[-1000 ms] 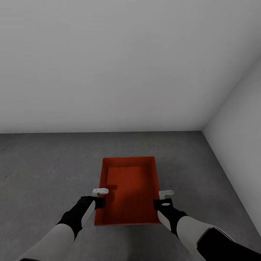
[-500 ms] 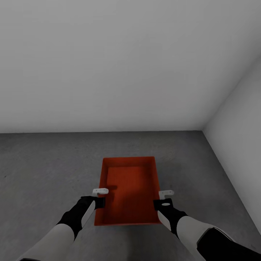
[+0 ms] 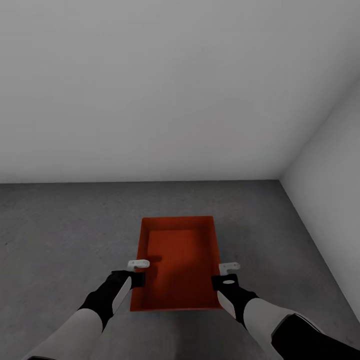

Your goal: Move the two storage containers from the living room to the garage. In the garage, place one container on the floor and stack the other container on top of it (either order is fine).

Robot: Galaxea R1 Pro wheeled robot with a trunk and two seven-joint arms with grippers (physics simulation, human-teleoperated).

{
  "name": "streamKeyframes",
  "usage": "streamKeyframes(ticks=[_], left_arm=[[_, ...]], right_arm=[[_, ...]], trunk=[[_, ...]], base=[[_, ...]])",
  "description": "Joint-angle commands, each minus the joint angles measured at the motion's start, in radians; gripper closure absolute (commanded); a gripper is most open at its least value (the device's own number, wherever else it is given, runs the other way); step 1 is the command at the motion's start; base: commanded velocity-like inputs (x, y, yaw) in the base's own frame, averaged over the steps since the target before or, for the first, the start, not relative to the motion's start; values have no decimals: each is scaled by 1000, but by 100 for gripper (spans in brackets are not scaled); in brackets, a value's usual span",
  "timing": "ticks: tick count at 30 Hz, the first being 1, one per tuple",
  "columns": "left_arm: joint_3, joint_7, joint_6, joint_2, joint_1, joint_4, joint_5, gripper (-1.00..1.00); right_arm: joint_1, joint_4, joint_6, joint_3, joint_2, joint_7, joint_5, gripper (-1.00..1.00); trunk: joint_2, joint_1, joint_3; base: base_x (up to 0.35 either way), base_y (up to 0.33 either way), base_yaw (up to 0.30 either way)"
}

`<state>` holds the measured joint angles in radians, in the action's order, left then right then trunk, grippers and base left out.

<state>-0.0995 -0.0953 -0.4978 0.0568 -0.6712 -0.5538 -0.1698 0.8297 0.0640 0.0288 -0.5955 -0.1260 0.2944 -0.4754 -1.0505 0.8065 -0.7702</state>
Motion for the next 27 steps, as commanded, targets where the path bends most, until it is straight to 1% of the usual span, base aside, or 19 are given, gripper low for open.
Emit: streamKeyframes(ticks=[1,14,25,27], left_arm=[[-8,-14,30,-2,-1,-3,10,100],[-8,-14,30,-2,-1,-3,10,100],[-8,-14,31,-2,-1,-3,10,100],[-8,-14,31,-2,-1,-3,10,100]], right_arm=[[0,-29,10,-10,0,9,-23,100],[0,-29,6,-10,0,10,-23,100],[0,-29,6,-10,0,11,-23,100],[0,-29,6,-10,0,11,-23,100]], trunk=[[-1,0,-1],[-1,0,-17],[-1,0,-18],[-15,8,-24]], base=[[0,0,0],[0,0,0],[0,0,0],[0,0,0]])
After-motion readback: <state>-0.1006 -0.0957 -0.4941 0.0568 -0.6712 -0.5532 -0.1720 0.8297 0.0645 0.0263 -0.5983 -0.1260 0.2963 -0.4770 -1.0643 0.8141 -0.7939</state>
